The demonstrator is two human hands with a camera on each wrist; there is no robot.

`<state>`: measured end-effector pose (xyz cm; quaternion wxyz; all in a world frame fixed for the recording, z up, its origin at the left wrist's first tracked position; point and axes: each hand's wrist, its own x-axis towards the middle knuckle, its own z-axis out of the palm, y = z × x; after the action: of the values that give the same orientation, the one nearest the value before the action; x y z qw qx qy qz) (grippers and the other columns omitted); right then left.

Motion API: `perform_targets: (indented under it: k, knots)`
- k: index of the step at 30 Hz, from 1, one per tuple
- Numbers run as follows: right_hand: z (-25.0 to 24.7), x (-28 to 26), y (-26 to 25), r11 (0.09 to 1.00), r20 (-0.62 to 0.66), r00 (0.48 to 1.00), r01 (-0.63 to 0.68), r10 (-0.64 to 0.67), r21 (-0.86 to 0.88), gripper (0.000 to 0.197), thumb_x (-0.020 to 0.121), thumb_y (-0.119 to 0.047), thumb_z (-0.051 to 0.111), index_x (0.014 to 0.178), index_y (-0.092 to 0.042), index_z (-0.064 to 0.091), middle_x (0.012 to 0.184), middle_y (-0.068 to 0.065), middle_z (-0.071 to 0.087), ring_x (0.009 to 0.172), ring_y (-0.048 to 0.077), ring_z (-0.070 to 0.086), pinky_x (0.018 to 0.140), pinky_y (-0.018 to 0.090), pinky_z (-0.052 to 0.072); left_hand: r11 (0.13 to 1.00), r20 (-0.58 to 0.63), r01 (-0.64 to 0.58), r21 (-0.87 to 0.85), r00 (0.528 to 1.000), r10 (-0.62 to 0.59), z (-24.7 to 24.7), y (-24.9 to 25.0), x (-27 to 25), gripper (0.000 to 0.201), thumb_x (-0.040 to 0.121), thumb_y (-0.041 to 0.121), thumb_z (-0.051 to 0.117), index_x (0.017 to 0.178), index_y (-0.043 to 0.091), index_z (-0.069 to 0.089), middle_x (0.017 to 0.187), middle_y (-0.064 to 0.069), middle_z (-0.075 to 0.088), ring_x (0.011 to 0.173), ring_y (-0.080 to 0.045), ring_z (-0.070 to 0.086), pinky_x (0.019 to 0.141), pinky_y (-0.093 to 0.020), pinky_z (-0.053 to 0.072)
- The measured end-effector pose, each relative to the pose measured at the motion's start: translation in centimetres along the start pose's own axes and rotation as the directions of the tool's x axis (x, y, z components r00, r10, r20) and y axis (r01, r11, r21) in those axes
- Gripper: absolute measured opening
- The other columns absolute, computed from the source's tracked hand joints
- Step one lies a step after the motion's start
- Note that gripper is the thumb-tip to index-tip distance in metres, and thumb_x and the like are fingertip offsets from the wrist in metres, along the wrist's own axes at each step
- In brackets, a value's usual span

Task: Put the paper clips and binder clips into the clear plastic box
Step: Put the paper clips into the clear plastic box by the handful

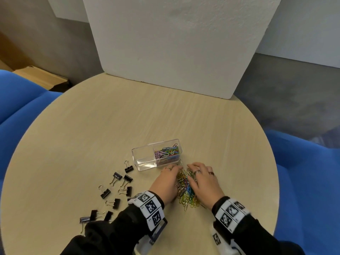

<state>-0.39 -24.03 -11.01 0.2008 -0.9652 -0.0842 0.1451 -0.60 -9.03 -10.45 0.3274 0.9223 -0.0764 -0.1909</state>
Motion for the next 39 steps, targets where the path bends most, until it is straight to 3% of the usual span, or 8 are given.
perform_targets:
  k: [4, 9, 13, 18, 20, 23, 30, 39]
  knots:
    - [-0.9, 2.5, -0.8, 0.972, 0.103, 0.991, 0.102, -0.082, -0.211, 0.045, 0.098, -0.040, 0.025, 0.142, -0.034, 0.021, 0.150, -0.005, 0.018, 0.128, 0.023, 0.025, 0.099, 0.042, 0.031, 0.997, -0.100, -0.076, 0.034, 0.992, 0.079, -1.6, -0.3, -0.2, 0.049, 0.091, 0.004, 0.043, 0.137, 0.022, 0.042, 0.141, 0.001, 0.040, 0.129, -0.015, 0.038, 0.105, -0.024, 0.035]
    - [-1.5, 2.1, 0.0, 0.920, 0.188, 0.972, 0.200, -0.142, -0.337, 0.046, 0.095, -0.051, 0.018, 0.137, -0.040, 0.033, 0.151, -0.007, 0.020, 0.132, 0.024, 0.021, 0.100, 0.042, 0.026, 0.980, -0.257, -0.190, 0.062, 0.946, 0.200, -5.0, 0.4, -0.9, 0.033, 0.093, 0.012, 0.047, 0.123, 0.020, 0.057, 0.125, 0.004, 0.053, 0.117, -0.011, 0.047, 0.096, -0.018, 0.040]
    - [-1.8, 1.0, 1.0, 0.973, 0.131, 0.986, 0.129, -0.104, -0.191, 0.072, 0.078, -0.066, 0.007, 0.131, -0.034, 0.044, 0.145, -0.011, 0.031, 0.129, 0.015, 0.025, 0.102, 0.036, 0.026, 0.962, -0.391, -0.181, 0.205, 0.886, 0.250, -7.7, 0.2, -0.5, 0.037, 0.086, 0.032, 0.053, 0.122, 0.022, 0.057, 0.122, 0.000, 0.055, 0.114, -0.021, 0.050, 0.094, -0.035, 0.039]
    - [-1.1, 1.2, 0.5, 0.995, 0.203, 0.979, 0.050, -0.033, -0.082, 0.080, 0.072, -0.071, 0.051, 0.140, -0.035, 0.029, 0.142, -0.010, 0.027, 0.128, 0.015, 0.024, 0.102, 0.038, 0.026, 0.944, -0.232, 0.149, 0.294, 0.969, -0.080, -9.2, -1.7, 1.1, 0.088, 0.070, 0.060, 0.066, 0.143, 0.032, 0.024, 0.147, 0.005, 0.028, 0.137, -0.019, 0.022, 0.112, -0.047, 0.013]
    - [-0.7, 1.6, -0.1, 0.997, 0.226, 0.972, 0.076, -0.067, -0.030, 0.085, 0.064, -0.069, 0.061, 0.138, -0.038, 0.033, 0.139, -0.012, 0.029, 0.126, 0.014, 0.024, 0.100, 0.037, 0.025, 0.938, -0.143, 0.187, 0.292, 0.978, -0.150, -9.1, -2.6, 1.8, 0.091, 0.070, 0.058, 0.068, 0.144, 0.032, 0.021, 0.146, 0.004, 0.029, 0.137, -0.020, 0.022, 0.113, -0.050, 0.011]
    - [0.1, 1.9, -0.8, 0.995, 0.222, 0.970, 0.096, -0.102, 0.036, 0.070, 0.063, -0.058, 0.071, 0.126, -0.041, 0.046, 0.131, -0.014, 0.035, 0.119, 0.013, 0.027, 0.095, 0.034, 0.024, 0.936, -0.061, 0.178, 0.304, 0.984, -0.167, -8.9, -3.1, 2.2, 0.076, 0.075, 0.049, 0.068, 0.138, 0.028, 0.030, 0.138, 0.004, 0.040, 0.129, -0.020, 0.033, 0.106, -0.045, 0.024]
    - [0.4, 2.2, -0.6, 0.976, 0.162, 0.978, 0.096, -0.128, 0.195, 0.023, 0.078, -0.034, 0.068, 0.101, -0.030, 0.067, 0.101, -0.017, 0.047, 0.097, 0.008, 0.035, 0.091, 0.029, 0.033, 0.949, -0.054, 0.155, 0.274, 0.988, -0.145, -8.7, -3.2, 2.2, 0.066, 0.077, 0.043, 0.069, 0.131, 0.024, 0.036, 0.128, 0.004, 0.045, 0.119, -0.019, 0.038, 0.094, -0.040, 0.033]
    - [-0.2, 2.3, 0.8, 0.951, 0.117, 0.988, 0.060, -0.100, 0.302, 0.017, 0.085, -0.022, 0.062, 0.100, -0.024, 0.070, 0.097, -0.007, 0.060, 0.094, 0.011, 0.045, 0.081, 0.018, 0.033, 0.949, -0.067, 0.138, 0.282, 0.990, -0.124, -8.1, -3.2, 1.6, 0.063, 0.078, 0.044, 0.067, 0.130, 0.026, 0.036, 0.127, 0.006, 0.045, 0.119, -0.018, 0.038, 0.093, -0.038, 0.034]
